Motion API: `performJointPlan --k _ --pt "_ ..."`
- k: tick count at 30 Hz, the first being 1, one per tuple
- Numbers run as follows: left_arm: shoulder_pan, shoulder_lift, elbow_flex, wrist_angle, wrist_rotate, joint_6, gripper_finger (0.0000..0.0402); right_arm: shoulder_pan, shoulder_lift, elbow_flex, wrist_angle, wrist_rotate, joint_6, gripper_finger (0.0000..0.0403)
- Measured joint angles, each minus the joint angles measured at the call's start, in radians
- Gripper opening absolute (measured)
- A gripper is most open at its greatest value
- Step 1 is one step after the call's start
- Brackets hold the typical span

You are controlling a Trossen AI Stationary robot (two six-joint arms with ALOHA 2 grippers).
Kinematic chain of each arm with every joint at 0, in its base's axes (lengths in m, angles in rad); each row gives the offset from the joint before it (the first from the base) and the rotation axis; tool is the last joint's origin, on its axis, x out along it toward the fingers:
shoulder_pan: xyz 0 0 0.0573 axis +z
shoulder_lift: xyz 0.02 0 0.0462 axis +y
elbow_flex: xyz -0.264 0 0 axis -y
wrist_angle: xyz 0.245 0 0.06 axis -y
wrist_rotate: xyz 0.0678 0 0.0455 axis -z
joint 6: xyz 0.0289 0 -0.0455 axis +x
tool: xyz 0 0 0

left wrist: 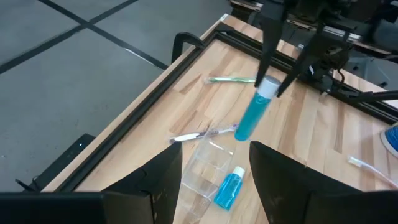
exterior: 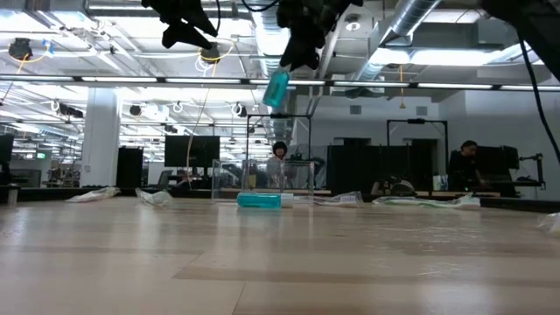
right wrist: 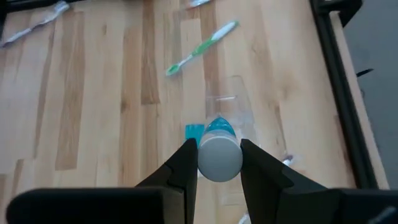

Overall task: Pick & Place toothbrushing station
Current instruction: Put the bottom blue mouthwash into the transparent organizer

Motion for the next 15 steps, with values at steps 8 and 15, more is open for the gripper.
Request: performJointPlan --k 8,15 --pt "0.0 0.0 0.0 -0.001 0.001 0.001 0.0182 -0.001 0.123 -0.001 0.013 0.015 0.039 0.0084" --pt "0.0 0.0 0.0 -0.005 0.0 0.001 0.0182 0.002 0.157 0.004 0.05 0.014 0.043 0.0084"
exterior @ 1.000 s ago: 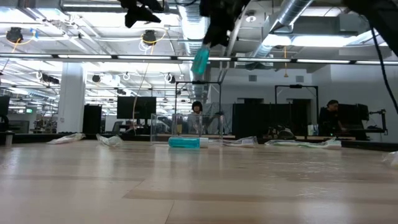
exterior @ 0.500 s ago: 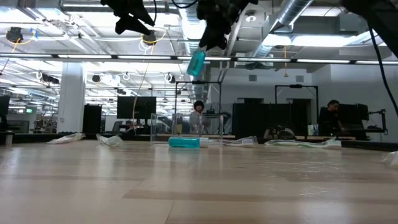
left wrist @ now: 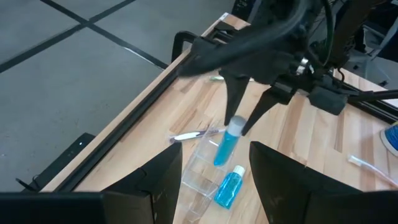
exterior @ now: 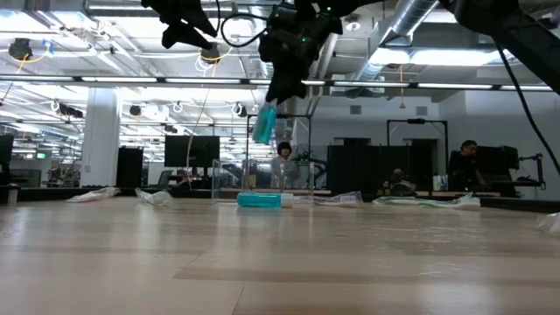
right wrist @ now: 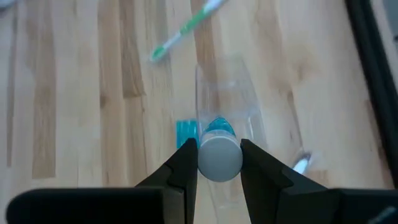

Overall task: Pick & Place toothbrushing station
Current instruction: Put the bottom blue mouthwash into the transparent organizer

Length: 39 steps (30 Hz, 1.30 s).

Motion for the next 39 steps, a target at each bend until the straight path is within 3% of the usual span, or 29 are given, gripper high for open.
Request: performJointPlan --k 15,39 --pt "0.0 0.0 0.0 0.001 0.0 0.0 0.0182 -0.033 0.072 -0.003 0.003 0.001 0.022 0.0084" --pt "0.0 0.0 0.0 0.021 0.0 0.0 0.0182 -0.071 0.074 -0.004 0.007 0.01 -0.005 0.0084"
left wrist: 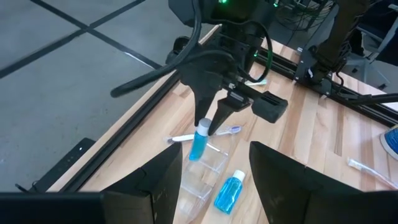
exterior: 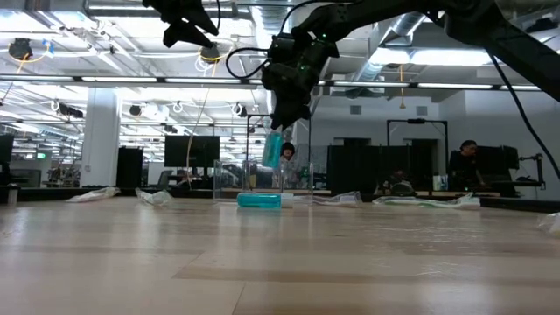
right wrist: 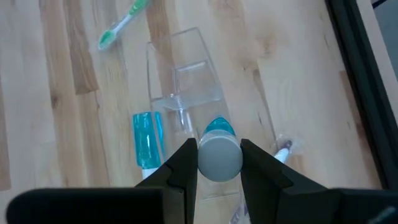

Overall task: Pick & Place toothbrushing station
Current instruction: Put the bottom blue mouthwash into the transparent organizer

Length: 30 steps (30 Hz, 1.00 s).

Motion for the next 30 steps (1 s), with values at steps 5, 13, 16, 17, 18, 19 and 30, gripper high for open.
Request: performJointPlan --k 5,13,16,17,18,19,30 --pt "0.0 0.0 0.0 0.011 0.0 -0.007 0.0182 0.002 0.009 0.001 -0.015 -0.001 -0.006 0.0084" --pt "-0.002 0.0 0.0 0.02 0.001 -0.015 0.0182 0.005 0.064 -0.002 -0.101 -0.004 -0.027 0.0084" --pt "-0.002 0.0 0.0 0.023 0.002 -0.016 0.0182 0.008 0.064 0.0 -0.093 -0.004 -0.036 0.0084" --pt "-0.002 0.0 0.0 0.024 0.003 -0.017 0.0182 0.008 0.064 0.0 -0.094 -0.003 -0.039 0.0084" --pt "-0.002 0.0 0.0 0.024 0.003 -0.017 0.0182 0.008 0.064 0.0 -0.094 -0.003 -0.039 0.0084" --pt "-0.002 0.0 0.0 0.027 0.003 -0.017 0.0182 0.008 0.064 0.0 -0.1 -0.003 -0.041 0.0084" --pt "-0.002 0.0 0.0 0.034 0.001 -0.015 0.0182 -0.016 0.064 0.0 -0.085 0.005 -0.052 0.0084"
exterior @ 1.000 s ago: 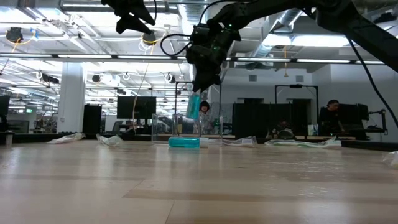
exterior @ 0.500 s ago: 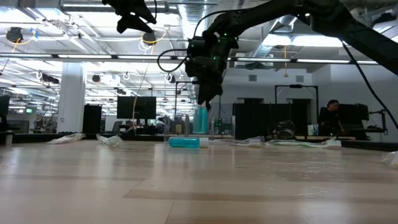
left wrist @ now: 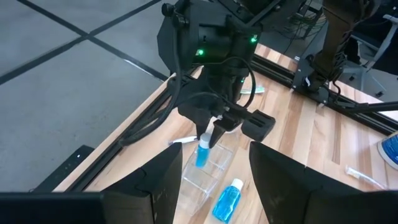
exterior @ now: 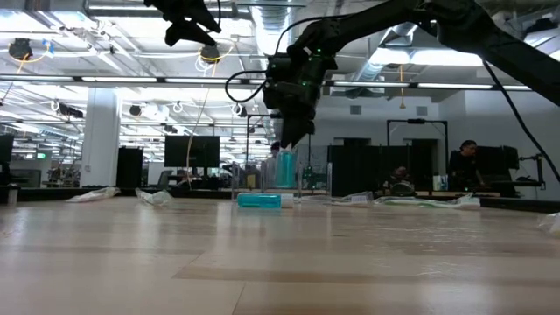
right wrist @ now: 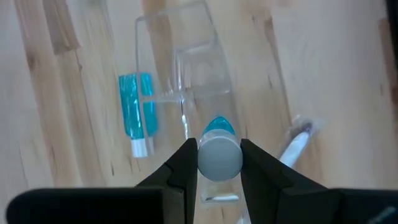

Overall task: Pick & Place toothbrushing station
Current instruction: Put the bottom blue mouthwash into the transparent organizer

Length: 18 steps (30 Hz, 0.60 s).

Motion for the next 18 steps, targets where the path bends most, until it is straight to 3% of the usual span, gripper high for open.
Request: performJointPlan --k 18 --pt "0.0 0.0 0.0 0.007 -0.001 0.007 0.0182 0.004 0.0 0.0 0.053 0.0 0.011 0.0084"
